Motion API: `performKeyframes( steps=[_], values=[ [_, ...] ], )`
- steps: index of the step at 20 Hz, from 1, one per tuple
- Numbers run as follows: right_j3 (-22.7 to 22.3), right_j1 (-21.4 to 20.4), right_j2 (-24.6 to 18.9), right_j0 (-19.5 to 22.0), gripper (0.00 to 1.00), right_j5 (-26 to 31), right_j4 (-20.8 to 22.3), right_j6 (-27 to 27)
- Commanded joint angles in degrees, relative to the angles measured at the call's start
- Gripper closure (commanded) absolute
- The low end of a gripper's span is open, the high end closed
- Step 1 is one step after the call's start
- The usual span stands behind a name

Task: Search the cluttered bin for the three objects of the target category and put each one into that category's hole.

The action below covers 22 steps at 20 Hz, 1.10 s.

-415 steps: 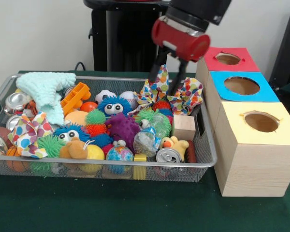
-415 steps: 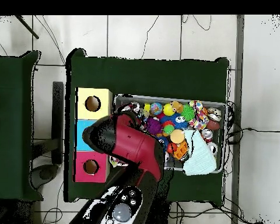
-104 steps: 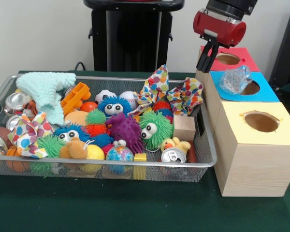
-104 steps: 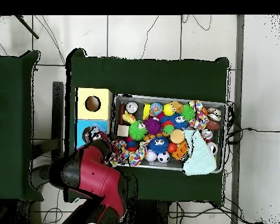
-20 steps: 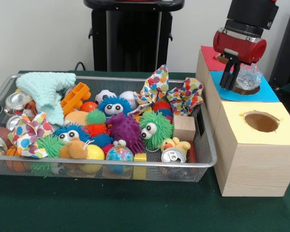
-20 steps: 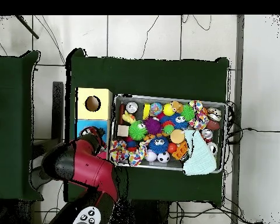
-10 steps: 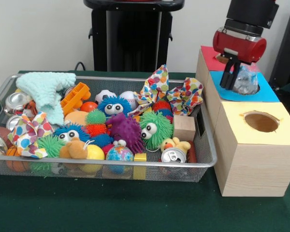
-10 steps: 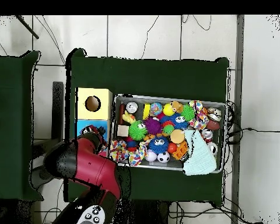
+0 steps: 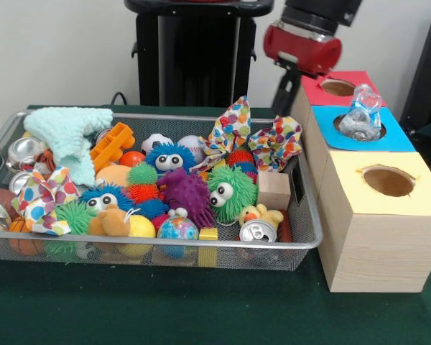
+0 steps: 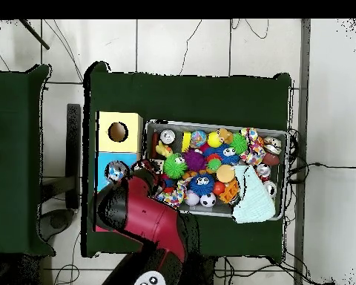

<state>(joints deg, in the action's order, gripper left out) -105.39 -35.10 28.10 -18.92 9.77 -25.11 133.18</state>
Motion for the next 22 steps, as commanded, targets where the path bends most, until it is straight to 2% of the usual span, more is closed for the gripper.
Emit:
performKeyframes(
  steps=[1,3,8,13,18,22],
  values=[
    [-3.84,-3.97,2.85,0.85,1.0,6.08,6.32,1.21],
    [-3.84,-4.71,2.87,0.9,1.0,7.12,7.05,1.82],
    [-4.34,-7.67,-1.26,3.04,1.0,8.78,7.39,2.36],
    [-3.3,-9.68,-4.26,2.79,1.0,9.99,4.83,5.47],
    [-2.89,-9.29,-7.13,3.74,1.0,7.01,3.26,7.3],
    [-1.53,-7.64,-6.34,1.85,1.0,6.25,2.34,9.88]
  ],
)
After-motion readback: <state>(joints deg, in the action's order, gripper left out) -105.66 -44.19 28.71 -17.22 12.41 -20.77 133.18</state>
